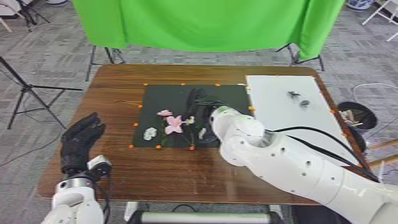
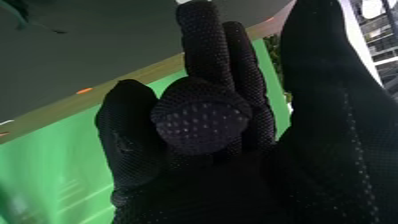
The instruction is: Arrange flowers
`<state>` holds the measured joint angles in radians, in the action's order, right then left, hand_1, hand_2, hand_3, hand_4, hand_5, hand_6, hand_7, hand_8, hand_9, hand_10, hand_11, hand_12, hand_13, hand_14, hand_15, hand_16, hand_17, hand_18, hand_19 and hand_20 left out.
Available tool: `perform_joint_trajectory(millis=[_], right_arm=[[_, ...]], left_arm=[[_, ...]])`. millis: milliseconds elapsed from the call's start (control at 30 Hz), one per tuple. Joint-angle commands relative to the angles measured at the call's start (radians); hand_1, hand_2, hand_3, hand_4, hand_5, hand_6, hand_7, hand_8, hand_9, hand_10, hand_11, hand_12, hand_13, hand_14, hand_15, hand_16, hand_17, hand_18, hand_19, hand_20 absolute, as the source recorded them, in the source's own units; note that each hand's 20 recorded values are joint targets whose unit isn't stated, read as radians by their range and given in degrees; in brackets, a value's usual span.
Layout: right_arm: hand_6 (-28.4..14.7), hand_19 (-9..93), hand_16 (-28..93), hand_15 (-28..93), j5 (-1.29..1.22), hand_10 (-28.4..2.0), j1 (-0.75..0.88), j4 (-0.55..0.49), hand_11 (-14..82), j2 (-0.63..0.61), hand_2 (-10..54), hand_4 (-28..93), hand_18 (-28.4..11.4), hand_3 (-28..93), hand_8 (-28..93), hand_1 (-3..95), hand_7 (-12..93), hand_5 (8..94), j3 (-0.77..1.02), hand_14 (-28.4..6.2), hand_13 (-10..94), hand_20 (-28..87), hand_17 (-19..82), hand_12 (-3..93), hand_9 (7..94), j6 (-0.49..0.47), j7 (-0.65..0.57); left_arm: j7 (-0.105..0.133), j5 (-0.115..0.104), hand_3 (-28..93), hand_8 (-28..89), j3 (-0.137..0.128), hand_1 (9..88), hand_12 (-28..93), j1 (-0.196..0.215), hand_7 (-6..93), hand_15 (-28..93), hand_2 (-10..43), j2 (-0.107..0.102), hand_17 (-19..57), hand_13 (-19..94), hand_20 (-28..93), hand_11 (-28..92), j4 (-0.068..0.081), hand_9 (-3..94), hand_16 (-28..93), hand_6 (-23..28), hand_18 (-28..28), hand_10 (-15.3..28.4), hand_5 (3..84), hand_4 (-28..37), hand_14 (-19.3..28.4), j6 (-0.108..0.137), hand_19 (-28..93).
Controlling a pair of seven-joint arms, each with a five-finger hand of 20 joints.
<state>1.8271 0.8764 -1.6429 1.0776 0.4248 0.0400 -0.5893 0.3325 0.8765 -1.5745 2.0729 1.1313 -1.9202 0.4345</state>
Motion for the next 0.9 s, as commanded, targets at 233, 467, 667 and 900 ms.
perform_joint_trajectory(millis=[233,467,667,900], right_arm=[[1.8,93,30,60,0.186,-14.2,-0.050,-0.119,10.4,-0.241,-9.5,-16,-14.7,68,-10,35.0,16,63.2,0.138,-2.8,92,57,64,13.2,71.8,0.046,-0.006],[-2.2,93,28,61,0.158,-20.2,0.027,-0.083,5.0,-0.402,-9.5,-15,-17.6,66,-6,27.2,10,46.2,0.311,-7.4,80,47,53,12.5,44.8,-0.198,-0.104],[-3.8,91,27,61,0.106,-24.3,0.095,-0.011,3.6,-0.450,-9.5,-16,-18.7,64,-4,23.8,8,41.2,0.397,-9.6,76,45,50,12.6,38.7,-0.296,-0.168],[-3.1,92,26,62,0.118,-24.7,0.130,0.049,4.4,-0.467,-9.5,-15,-18.6,63,-4,24.1,9,42.8,0.397,-9.3,78,44,51,12.7,42.2,-0.289,-0.183]], left_arm=[[-0.009,-0.003,70,-11,-0.019,45.8,10,0.018,21.0,29,3.7,0.010,16.6,40,29,25,-0.001,42.9,-3,2.0,13.6,12.2,50.0,-14.2,15.8,-0.009,23],[-0.014,-0.003,70,-11,-0.030,45.9,10,0.025,21.1,29,3.9,0.010,16.7,40,29,25,0.001,42.9,-3,1.9,13.6,12.2,50.0,-14.2,15.8,-0.014,23],[-0.007,-0.004,70,-11,-0.029,45.9,10,0.034,21.1,29,3.9,0.009,16.7,40,29,25,-0.006,42.8,-3,1.5,13.6,12.2,48.1,-14.3,15.8,-0.006,23],[0.001,-0.003,70,-11,-0.013,45.9,10,0.026,21.3,29,4.0,0.002,17.2,40,31,25,-0.008,42.5,-3,1.2,14.0,12.1,46.5,-14.4,15.8,-0.003,26]])
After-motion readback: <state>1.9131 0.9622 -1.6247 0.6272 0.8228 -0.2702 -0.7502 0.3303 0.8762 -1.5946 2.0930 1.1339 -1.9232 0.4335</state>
